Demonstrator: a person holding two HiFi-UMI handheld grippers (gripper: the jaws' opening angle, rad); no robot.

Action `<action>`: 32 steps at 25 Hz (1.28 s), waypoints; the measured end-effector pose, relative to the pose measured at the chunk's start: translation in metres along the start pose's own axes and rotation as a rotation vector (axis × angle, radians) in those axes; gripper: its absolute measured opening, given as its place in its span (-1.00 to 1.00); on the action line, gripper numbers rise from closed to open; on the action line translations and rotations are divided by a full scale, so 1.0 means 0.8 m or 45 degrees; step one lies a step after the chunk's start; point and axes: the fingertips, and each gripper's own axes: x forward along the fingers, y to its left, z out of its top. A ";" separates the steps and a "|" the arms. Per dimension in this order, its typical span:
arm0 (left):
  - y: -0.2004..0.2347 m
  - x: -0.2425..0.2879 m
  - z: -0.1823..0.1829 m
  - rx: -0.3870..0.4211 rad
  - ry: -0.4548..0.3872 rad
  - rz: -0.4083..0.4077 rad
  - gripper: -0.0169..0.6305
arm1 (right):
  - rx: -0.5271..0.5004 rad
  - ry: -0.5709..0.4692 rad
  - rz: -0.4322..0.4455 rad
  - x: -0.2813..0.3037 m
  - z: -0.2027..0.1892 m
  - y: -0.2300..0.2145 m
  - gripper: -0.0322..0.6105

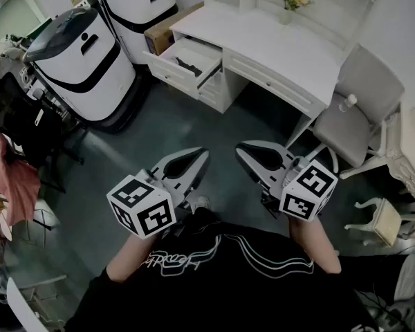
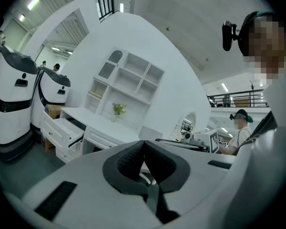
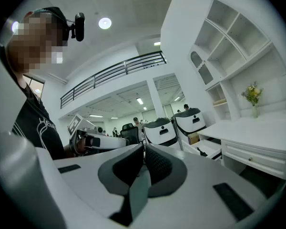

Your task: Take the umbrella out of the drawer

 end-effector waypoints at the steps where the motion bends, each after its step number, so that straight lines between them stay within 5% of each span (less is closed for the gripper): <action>1: -0.001 0.001 0.001 0.002 0.001 -0.001 -0.89 | 0.001 0.000 -0.002 -0.001 0.001 -0.001 -0.75; 21: -0.008 0.010 0.008 0.035 0.008 -0.034 -0.89 | 0.021 -0.031 -0.067 -0.014 0.009 -0.017 -0.75; 32: 0.078 0.064 0.025 -0.020 0.010 -0.025 -0.89 | 0.066 -0.025 -0.040 0.044 0.009 -0.095 -0.74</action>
